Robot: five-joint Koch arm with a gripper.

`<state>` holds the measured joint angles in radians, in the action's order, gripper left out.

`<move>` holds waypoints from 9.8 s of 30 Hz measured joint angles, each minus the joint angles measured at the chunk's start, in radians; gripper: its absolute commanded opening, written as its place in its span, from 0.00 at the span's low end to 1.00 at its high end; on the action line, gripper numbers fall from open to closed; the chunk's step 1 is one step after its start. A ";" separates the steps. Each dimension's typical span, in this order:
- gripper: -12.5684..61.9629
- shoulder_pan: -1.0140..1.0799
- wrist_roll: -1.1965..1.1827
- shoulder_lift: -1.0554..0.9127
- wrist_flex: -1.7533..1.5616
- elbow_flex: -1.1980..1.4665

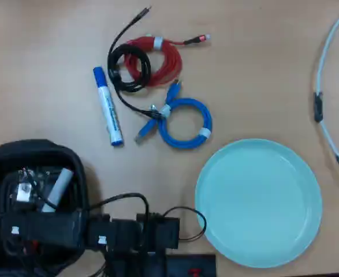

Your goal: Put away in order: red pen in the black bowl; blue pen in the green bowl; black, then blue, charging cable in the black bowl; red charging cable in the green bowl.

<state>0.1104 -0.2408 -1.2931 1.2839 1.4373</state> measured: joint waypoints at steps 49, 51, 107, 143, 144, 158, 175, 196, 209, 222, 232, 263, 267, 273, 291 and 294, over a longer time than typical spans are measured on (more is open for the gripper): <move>0.45 0.950 1.106 -0.132 0.150 -0.279; 0.50 0.966 1.152 -0.084 0.140 -0.279; 0.36 1.134 1.385 0.334 0.017 -0.287; 0.08 1.065 1.075 -0.098 0.138 -0.272; 0.08 1.089 1.049 -0.098 0.138 -0.272; 0.08 1.549 0.950 -0.242 0.150 -0.272; 0.08 2.301 0.865 -0.239 0.184 -0.202; 0.08 2.576 0.712 -0.034 0.040 0.057; 0.64 2.640 0.712 -0.032 0.028 0.081; 0.93 2.600 0.712 -0.032 0.025 0.080; 0.93 2.335 0.712 -0.032 0.241 -0.222; 0.93 1.385 0.769 -0.052 0.288 -0.371; 0.93 1.316 0.730 -0.052 0.288 -0.396; 0.93 1.272 0.612 -0.037 0.287 -0.396; 0.93 1.292 0.422 0.198 0.061 -0.402; 0.93 1.298 0.405 0.232 0.034 -0.466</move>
<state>1.4082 0.1641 -1.0615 1.3177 0.9710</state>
